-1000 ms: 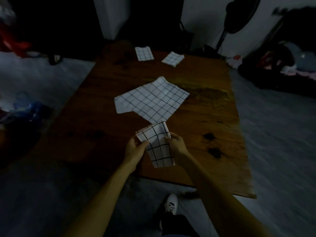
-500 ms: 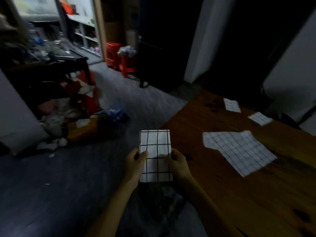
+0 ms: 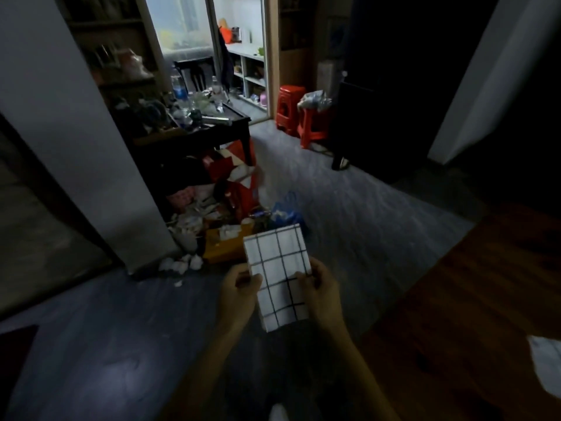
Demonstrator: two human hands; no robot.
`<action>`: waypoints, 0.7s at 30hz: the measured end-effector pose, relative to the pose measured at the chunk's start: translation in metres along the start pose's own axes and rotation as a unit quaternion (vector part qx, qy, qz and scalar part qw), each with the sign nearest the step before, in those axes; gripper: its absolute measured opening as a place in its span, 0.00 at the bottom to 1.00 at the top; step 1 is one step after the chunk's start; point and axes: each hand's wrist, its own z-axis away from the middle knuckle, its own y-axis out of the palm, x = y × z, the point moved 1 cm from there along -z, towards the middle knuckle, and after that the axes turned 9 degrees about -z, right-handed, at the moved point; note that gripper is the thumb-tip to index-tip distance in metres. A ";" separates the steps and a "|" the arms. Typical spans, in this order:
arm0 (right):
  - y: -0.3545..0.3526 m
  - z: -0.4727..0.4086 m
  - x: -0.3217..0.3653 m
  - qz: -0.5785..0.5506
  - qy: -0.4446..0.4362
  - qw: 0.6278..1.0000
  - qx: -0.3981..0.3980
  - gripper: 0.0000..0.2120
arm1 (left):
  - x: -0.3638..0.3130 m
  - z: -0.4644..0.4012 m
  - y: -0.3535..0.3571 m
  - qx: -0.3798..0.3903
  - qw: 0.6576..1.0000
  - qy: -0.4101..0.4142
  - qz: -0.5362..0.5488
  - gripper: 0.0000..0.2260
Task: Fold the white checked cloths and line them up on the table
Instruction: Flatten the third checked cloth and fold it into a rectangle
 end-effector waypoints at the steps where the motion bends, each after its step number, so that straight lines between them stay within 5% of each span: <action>1: 0.006 -0.020 0.000 0.007 0.000 1.000 0.001 0.15 | -0.006 -0.020 -0.002 0.001 1.000 0.010 -0.015 0.04; 11: 0.035 -0.204 0.033 -0.017 -0.027 0.999 -0.022 0.19 | -0.067 -0.203 0.032 -0.021 0.996 0.087 -0.008 0.06; 21: 0.028 -0.392 0.016 0.045 0.007 0.990 -0.130 0.14 | -0.087 -0.411 0.114 0.082 0.993 0.083 0.009 0.05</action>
